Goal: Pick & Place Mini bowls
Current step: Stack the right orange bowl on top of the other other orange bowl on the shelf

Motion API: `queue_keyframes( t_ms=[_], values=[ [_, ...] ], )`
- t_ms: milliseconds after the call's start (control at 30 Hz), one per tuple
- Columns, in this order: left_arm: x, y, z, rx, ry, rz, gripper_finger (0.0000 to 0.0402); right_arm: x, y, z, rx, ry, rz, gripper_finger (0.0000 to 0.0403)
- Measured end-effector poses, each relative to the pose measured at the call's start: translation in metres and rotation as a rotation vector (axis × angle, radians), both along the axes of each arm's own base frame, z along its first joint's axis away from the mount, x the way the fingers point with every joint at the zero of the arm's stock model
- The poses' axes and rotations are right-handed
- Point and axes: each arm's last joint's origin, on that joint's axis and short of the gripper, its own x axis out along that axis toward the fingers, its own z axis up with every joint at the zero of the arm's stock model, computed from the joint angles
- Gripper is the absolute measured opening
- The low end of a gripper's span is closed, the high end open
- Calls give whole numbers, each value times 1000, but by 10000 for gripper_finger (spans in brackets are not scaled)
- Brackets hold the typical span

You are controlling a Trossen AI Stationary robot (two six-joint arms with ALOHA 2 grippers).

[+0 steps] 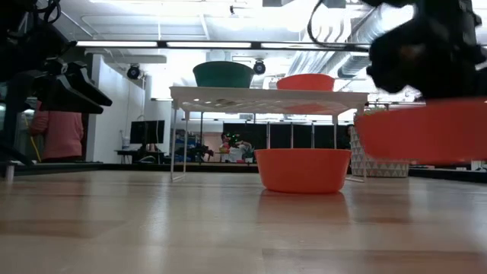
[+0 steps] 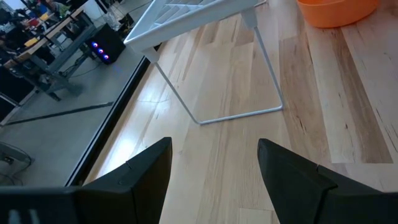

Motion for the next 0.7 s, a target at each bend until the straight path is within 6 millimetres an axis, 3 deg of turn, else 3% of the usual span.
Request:
queue_keyframes(
  t_ms=[267,500,700],
  values=[
    [0,0,0,0,0,0,232,-5,-4,69,-57,-46,65,1],
    [0,0,0,0,0,0,232,-6,-22,139,-175,-109,106,0],
    [0,0,0,0,0,0,232,-2,-46,170,-244,-129,146,0]
  ],
)
